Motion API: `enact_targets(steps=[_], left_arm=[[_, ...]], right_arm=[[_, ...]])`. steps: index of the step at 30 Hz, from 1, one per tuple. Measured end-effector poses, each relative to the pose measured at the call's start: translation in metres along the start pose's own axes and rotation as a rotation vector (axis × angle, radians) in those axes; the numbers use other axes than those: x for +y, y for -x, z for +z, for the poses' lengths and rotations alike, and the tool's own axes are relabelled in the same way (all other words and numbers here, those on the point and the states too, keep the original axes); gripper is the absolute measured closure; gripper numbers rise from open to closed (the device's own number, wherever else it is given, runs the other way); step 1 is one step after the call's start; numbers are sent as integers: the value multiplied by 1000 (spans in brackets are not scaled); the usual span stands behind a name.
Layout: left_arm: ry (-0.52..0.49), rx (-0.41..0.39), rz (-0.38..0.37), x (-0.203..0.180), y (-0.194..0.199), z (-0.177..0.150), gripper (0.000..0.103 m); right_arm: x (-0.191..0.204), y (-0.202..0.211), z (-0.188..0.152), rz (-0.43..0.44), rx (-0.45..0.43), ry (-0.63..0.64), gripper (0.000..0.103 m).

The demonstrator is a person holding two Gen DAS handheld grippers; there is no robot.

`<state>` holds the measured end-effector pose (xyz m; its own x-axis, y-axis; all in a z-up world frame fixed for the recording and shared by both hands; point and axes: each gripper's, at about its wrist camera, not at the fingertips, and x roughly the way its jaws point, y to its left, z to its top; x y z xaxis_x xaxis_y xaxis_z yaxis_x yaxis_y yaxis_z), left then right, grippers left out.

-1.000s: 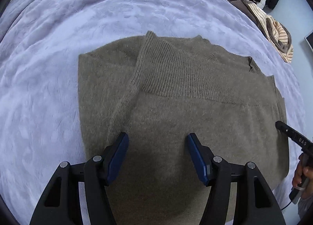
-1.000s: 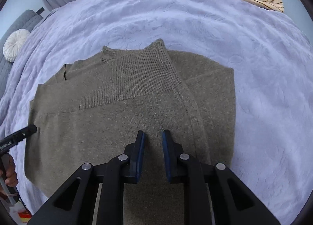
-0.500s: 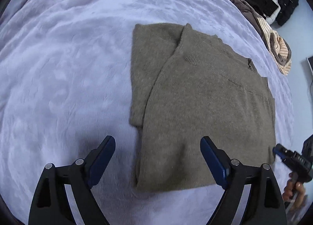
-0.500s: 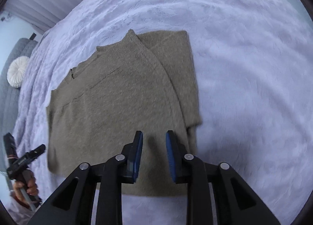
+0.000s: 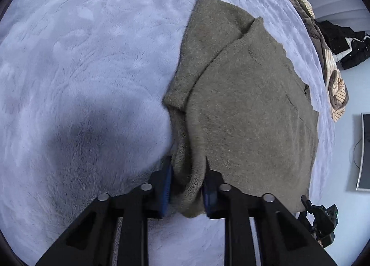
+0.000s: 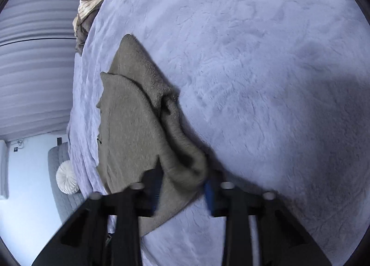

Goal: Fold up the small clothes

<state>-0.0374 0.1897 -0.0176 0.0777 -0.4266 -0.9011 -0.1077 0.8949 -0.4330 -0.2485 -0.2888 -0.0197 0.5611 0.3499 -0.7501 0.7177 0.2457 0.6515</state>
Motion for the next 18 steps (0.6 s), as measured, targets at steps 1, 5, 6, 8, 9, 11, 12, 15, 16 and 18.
enact_targets(steps=[1,5,6,8,9,11,12,15,16,18], left_arm=[[-25,-17,5,-5,6,-1,82],[-156,-79,79,-14,27,-14,83],[-160,-71,91,-11,25,-17,83],[-149,-55,128,1,17,-21,83],[-142,-49,145,9,13,-23,83],[-125,-47,128,19,15,-26,82],[-126,-50,125,21,18,-27,82],[-170,-75,156,20,33,-30,82],[-188,-83,178,20,38,-32,82],[-207,-97,202,21,46,-32,82]], right_arm=[[11,3,0,-11,-4,54,90],[47,22,-7,-73,-8,265,90],[46,23,-6,-98,-3,284,90],[39,13,-2,-163,15,302,90],[31,4,1,-204,28,318,90],[18,-6,-1,-247,46,340,89],[15,-6,-1,-241,41,324,89],[21,7,-14,-235,44,304,82],[24,10,-22,-222,67,308,82],[33,8,-44,-147,154,323,82]])
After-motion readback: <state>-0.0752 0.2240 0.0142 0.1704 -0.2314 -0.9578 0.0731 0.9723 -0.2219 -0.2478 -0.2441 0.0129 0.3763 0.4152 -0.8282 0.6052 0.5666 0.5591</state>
